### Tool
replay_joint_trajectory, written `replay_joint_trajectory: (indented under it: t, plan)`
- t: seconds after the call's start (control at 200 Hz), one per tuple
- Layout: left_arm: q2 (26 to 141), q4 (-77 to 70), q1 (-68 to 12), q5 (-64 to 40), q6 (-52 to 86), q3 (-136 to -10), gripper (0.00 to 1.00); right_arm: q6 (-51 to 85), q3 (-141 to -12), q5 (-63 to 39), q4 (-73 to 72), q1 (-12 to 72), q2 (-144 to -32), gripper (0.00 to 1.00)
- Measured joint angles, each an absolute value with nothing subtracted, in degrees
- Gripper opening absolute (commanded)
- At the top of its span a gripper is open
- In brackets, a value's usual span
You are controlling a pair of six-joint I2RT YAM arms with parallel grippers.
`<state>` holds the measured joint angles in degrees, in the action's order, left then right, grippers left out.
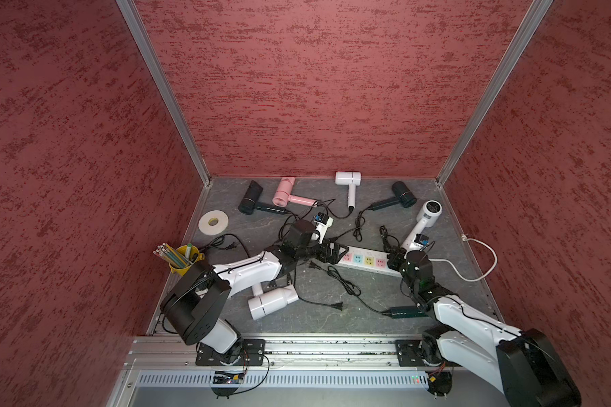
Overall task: Charge the blow dryers
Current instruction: Insert the plug into the socket.
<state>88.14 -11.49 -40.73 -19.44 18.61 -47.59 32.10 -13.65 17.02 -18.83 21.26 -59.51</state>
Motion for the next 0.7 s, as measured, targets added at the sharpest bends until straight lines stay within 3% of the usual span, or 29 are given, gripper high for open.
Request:
replay_joint_trajectory:
  t: [0.276,0.501,0.696]
  plan:
    - [88.2,-11.42,-40.8,-19.44,18.48,-47.66,0.99,35.44,-13.8,28.69,-17.78,27.18,-61.73,0.0]
    - [88.6,-11.38,-40.8,-19.44,18.17,-47.7,0.99,38.19,-12.91,34.48,-14.81,27.49,-57.12,0.0]
    - [88.62,-11.27,-40.8,-19.44,18.15,-47.7,0.99,38.85,-13.06,36.6,-15.14,27.55,-60.69,0.0]
